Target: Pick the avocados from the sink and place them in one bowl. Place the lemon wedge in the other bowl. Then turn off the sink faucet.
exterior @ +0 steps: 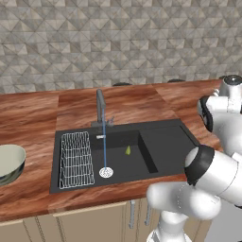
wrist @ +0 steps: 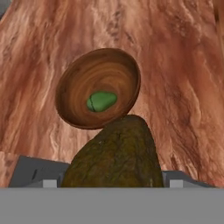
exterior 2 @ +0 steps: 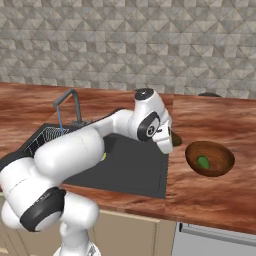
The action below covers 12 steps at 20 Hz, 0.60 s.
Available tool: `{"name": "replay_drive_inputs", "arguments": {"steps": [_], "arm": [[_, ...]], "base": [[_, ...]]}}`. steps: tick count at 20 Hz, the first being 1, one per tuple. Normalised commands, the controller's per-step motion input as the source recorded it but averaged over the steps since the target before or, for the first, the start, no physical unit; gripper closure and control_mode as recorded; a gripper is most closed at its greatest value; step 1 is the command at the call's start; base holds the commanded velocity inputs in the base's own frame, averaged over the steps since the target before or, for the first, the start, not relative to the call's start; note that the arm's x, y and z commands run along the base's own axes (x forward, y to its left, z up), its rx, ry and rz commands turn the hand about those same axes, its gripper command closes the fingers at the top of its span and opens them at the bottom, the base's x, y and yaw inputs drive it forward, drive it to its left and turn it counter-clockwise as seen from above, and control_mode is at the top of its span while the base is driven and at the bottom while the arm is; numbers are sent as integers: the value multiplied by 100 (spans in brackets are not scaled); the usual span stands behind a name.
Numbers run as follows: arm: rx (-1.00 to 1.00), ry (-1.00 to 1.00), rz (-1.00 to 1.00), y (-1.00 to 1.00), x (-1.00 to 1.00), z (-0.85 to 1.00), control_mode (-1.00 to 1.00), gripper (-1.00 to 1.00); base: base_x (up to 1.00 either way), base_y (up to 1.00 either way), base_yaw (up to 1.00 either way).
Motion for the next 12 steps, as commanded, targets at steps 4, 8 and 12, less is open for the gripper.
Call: {"name": "replay_drive_inputs", "arguments": {"steps": [4, 8, 12], "arm": [[0, 0, 1, -24, 0, -7, -100, 100], [2, 0, 6, -16, 13, -18, -100, 100], [4, -2, 10, -16, 29, -26, -100, 100]], "base": [[0, 0, 0], [0, 0, 0], [0, 0, 0]]}}
